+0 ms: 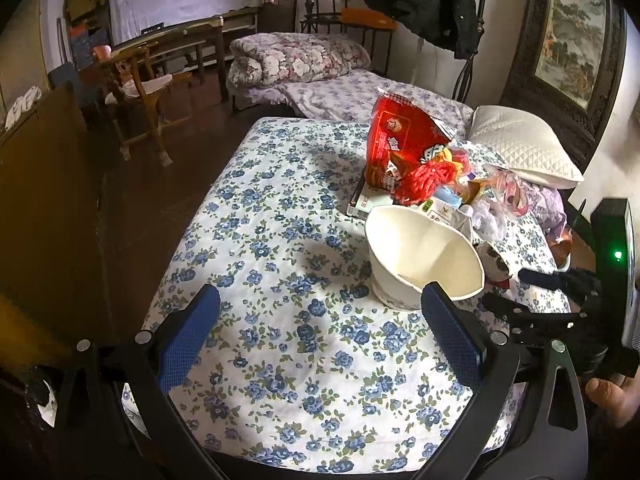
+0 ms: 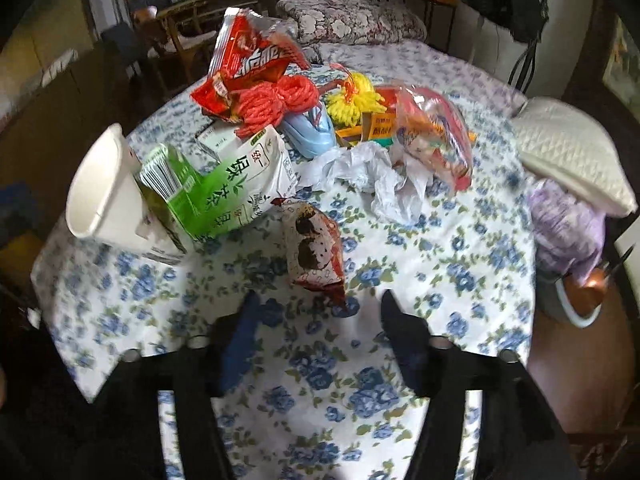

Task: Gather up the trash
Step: 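Grasp the cartoon snack wrapper with the right tool while the left tool grasps the white paper cup, then carry the wrapper and paper cup in both tools over the red wastebasket, then open the right tool over the basket while the left tool drops the paper cup, then move both open tools back over the trash on the table, then grasp the clear red-filled plastic bag with the right tool while the left grasps the green tea carton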

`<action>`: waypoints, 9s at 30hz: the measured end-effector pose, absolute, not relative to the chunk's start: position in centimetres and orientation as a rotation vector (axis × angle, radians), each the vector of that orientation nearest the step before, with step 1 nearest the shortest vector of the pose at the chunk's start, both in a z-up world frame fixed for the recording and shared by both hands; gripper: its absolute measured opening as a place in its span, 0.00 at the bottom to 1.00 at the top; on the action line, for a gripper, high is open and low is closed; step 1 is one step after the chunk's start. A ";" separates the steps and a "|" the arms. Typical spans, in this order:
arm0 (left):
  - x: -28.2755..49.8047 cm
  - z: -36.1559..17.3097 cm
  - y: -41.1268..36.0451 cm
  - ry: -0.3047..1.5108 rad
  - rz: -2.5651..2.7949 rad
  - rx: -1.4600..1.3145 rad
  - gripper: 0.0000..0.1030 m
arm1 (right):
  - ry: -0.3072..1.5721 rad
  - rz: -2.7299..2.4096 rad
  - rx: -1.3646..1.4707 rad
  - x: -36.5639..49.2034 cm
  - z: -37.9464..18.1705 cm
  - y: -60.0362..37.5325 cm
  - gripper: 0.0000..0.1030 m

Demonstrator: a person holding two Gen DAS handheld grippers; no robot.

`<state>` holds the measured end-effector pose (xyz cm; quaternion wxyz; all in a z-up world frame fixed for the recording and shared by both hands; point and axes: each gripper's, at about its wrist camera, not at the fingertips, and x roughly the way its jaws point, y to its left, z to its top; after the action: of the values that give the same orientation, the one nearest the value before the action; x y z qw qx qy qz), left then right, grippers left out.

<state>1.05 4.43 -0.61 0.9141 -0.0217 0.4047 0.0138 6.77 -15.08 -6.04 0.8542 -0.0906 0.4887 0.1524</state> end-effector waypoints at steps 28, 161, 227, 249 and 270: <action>6.0 -0.9 -1.1 0.938 -0.051 -0.061 0.94 | 0.985 0.361 0.085 3.6 -3.8 -18.9 0.27; 2.9 0.7 -30.8 0.945 -0.702 0.159 0.93 | 1.077 -0.331 0.253 -4.7 -12.7 -47.5 0.89; 7.2 -0.9 4.1 0.903 -0.048 -0.103 0.93 | 0.958 0.106 0.014 17.5 -5.2 -20.5 0.23; 8.0 -4.8 -1.1 0.989 -0.067 0.043 0.93 | 0.844 0.187 0.089 4.5 -1.0 -21.5 0.23; 9.5 -6.0 -0.7 0.970 -0.013 -0.102 0.09 | 0.824 0.198 0.114 4.2 -0.5 -21.8 0.25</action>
<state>9.53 -0.66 -5.97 0.8834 -0.0488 0.4660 -0.0064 4.16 -21.77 -0.54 0.9100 0.0554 0.3995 0.0959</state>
